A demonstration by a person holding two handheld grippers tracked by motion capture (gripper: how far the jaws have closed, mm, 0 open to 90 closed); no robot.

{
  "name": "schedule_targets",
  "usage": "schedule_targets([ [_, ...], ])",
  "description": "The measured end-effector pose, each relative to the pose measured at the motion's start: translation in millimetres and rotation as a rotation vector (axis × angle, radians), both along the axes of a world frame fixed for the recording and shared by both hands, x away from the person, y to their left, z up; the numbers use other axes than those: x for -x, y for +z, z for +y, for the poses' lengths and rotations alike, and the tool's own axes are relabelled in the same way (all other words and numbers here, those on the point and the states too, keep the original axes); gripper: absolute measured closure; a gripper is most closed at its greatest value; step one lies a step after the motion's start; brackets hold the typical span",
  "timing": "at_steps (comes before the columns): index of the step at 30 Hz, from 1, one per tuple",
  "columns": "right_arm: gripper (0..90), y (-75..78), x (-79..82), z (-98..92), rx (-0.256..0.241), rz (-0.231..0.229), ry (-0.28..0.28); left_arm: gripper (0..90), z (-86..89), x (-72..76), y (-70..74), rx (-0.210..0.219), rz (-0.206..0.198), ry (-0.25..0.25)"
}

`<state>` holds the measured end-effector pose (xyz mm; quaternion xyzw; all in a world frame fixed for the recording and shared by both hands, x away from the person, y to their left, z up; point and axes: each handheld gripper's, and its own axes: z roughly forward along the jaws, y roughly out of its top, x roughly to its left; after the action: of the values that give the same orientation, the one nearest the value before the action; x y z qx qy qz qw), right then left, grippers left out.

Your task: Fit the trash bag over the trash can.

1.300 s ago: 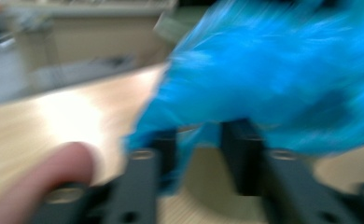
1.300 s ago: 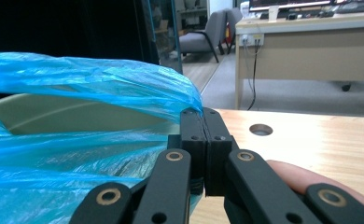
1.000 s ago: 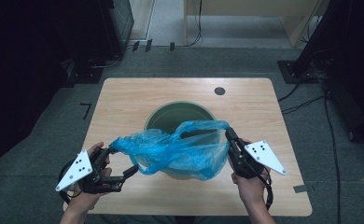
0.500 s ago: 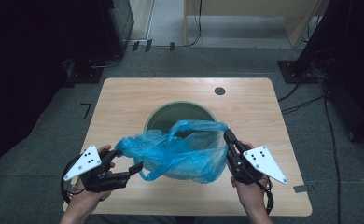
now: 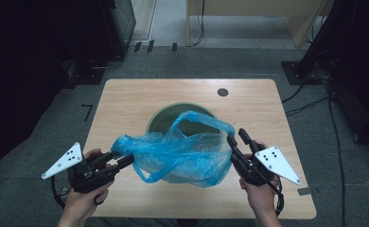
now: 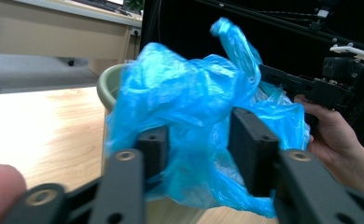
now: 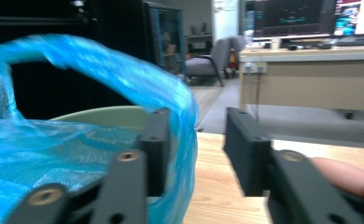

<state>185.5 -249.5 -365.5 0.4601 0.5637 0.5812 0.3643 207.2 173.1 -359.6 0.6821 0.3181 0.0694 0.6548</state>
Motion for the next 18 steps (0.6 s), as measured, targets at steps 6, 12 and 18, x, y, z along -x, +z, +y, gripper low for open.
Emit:
schedule_targets([
  [6, 50.3, 5.5, 0.7, -3.1, -0.005, 0.000, 0.083, 75.3, -5.9, -2.3, -3.4, -0.026, 0.007, -0.032],
  [12, 55.3, -8.1, -11.7, 3.0, -0.017, 0.121, 0.098, 60.1, -20.9, -4.8, -18.7, -0.155, -0.011, 0.040],
  [18, 49.2, -21.6, -17.6, 3.8, -0.072, 0.194, 0.116, 29.7, -19.1, -17.2, -37.1, -0.076, 0.147, 0.009],
])
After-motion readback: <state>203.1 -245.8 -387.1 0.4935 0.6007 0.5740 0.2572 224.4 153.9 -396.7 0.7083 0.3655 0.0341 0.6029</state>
